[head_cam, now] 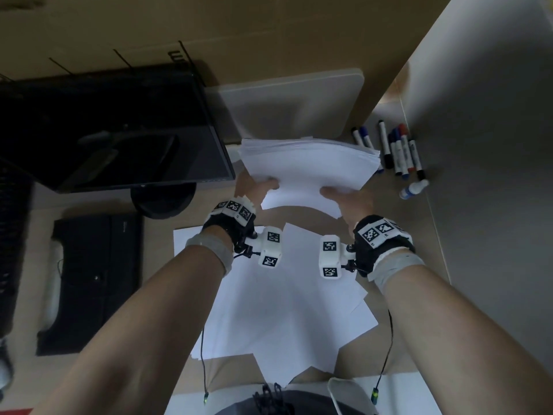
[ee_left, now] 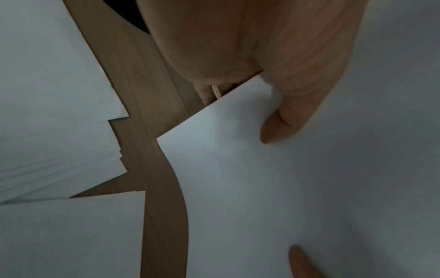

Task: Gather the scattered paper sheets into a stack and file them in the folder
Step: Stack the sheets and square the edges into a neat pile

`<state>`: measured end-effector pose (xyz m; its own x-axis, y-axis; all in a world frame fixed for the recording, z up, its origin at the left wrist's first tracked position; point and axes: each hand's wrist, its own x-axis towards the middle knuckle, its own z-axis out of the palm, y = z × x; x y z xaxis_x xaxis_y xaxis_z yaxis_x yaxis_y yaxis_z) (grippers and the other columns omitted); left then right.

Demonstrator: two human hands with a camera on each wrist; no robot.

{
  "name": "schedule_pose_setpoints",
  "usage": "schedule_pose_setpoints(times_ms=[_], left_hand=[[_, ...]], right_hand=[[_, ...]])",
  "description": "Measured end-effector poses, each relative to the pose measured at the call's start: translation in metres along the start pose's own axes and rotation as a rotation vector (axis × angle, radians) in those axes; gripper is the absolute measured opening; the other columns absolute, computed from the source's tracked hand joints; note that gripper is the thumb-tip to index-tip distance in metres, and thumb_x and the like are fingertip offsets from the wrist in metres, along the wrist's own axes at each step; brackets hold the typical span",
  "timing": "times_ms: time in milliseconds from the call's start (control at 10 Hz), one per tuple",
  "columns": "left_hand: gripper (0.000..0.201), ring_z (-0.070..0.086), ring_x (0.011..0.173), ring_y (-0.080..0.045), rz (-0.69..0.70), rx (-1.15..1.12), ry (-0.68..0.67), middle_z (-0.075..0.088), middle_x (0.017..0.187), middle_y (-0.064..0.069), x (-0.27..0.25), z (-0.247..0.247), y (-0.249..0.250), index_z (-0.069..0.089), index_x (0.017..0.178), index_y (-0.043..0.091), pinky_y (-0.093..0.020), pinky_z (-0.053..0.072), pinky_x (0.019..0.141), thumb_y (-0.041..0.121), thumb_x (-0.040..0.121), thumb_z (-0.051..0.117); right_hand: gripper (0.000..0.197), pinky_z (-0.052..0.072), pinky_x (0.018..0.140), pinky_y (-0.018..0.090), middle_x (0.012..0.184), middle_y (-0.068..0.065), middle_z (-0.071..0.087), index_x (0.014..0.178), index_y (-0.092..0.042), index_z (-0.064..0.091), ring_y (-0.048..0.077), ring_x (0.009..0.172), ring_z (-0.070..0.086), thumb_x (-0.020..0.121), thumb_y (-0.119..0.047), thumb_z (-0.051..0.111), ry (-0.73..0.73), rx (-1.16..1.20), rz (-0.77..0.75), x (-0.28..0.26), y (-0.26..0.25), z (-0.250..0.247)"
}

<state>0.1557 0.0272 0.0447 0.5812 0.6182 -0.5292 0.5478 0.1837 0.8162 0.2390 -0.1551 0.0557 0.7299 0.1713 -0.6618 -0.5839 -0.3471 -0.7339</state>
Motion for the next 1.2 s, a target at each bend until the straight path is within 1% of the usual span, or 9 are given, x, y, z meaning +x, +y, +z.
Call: schedule_pose_setpoints(times_ms=[100,200,300,400,600,800,1000,1100,1200], left_hand=[[0.019,0.065,0.078,-0.014,0.051,-0.037,-0.034,0.07,0.095,-0.006,-0.004,-0.002,-0.006,0.069,0.1,0.004,-0.019,0.052,0.067,0.008,0.082,0.073],[0.037,0.068,0.091,-0.02,0.111,-0.021,-0.038,0.071,0.105,-0.006,-0.005,-0.001,-0.006,0.068,0.107,0.005,-0.036,0.056,0.082,0.032,0.082,0.073],[0.068,0.066,0.103,-0.021,0.11,0.01,0.019,0.07,0.112,-0.002,-0.006,-0.003,-0.012,0.064,0.114,0.012,-0.047,0.051,0.095,0.061,0.067,0.069],[0.084,0.054,0.123,-0.026,0.064,0.065,0.069,0.056,0.135,-0.006,-0.029,-0.009,-0.01,0.051,0.134,0.013,-0.048,0.041,0.106,0.065,0.069,0.063],[0.052,0.059,0.111,-0.03,0.017,0.157,0.104,0.062,0.124,-0.01,-0.082,-0.008,-0.04,0.056,0.127,0.008,-0.046,0.046,0.099,0.042,0.088,0.061],[0.043,0.058,0.108,-0.021,-0.093,0.157,0.044,0.061,0.119,-0.005,-0.104,0.001,-0.089,0.054,0.127,0.001,-0.032,0.045,0.093,0.024,0.092,0.062],[0.051,0.057,0.118,-0.033,-0.275,0.388,-0.262,0.059,0.129,-0.015,-0.101,0.022,-0.132,0.052,0.131,0.001,-0.038,0.046,0.1,0.015,0.085,0.068],[0.053,0.045,0.129,-0.031,-0.277,0.49,-0.873,0.047,0.138,-0.012,-0.097,0.032,-0.154,0.046,0.134,0.015,-0.034,0.038,0.107,0.039,0.088,0.056],[0.061,0.03,0.137,-0.036,-0.29,0.979,-0.45,0.033,0.148,-0.013,-0.112,0.031,-0.149,0.046,0.136,0.026,-0.043,0.028,0.115,0.052,0.083,0.054]], right_hand=[[0.024,0.043,0.058,0.004,0.086,-0.002,0.063,0.095,-0.01,0.065,0.003,0.066,0.055,0.083,-0.028,0.076,0.041,-0.013,-0.065,-0.005,-0.001,-0.002],[0.018,0.039,0.049,0.004,0.084,-0.002,0.06,0.097,-0.01,0.063,0.014,0.073,0.058,0.088,-0.024,0.071,0.072,-0.047,-0.167,-0.014,-0.013,-0.005],[0.02,0.042,0.065,0.015,0.095,-0.003,0.063,0.101,-0.016,0.06,0.015,0.084,0.06,0.088,-0.024,0.072,0.037,-0.076,-0.197,-0.027,-0.024,-0.005],[0.029,0.048,0.078,0.027,0.1,0.003,0.069,0.101,-0.01,0.065,0.021,0.094,0.066,0.082,-0.026,0.078,-0.009,-0.103,-0.153,-0.037,-0.014,-0.008],[0.058,0.038,0.083,0.023,0.116,0.005,0.055,0.129,0.003,0.053,0.024,0.115,0.055,0.085,-0.028,0.074,-0.056,-0.176,-0.064,-0.066,0.034,-0.027],[0.059,0.036,0.086,0.025,0.127,0.008,0.054,0.132,0.001,0.048,0.02,0.111,0.052,0.084,-0.022,0.075,-0.033,-0.145,0.08,-0.083,0.092,-0.034],[0.043,0.041,0.09,0.035,0.114,-0.002,0.057,0.109,-0.009,0.056,0.02,0.102,0.052,0.076,-0.028,0.078,0.048,-0.115,0.322,-0.078,0.164,-0.043],[0.039,0.043,0.095,0.036,0.113,-0.003,0.06,0.101,-0.021,0.058,0.024,0.106,0.056,0.071,-0.036,0.076,0.077,-0.154,0.413,-0.084,0.193,-0.045],[0.063,0.044,0.091,0.034,0.116,0.002,0.056,0.121,-0.015,0.051,0.027,0.102,0.057,0.071,-0.046,0.071,0.19,-0.297,0.5,-0.098,0.208,-0.047]])
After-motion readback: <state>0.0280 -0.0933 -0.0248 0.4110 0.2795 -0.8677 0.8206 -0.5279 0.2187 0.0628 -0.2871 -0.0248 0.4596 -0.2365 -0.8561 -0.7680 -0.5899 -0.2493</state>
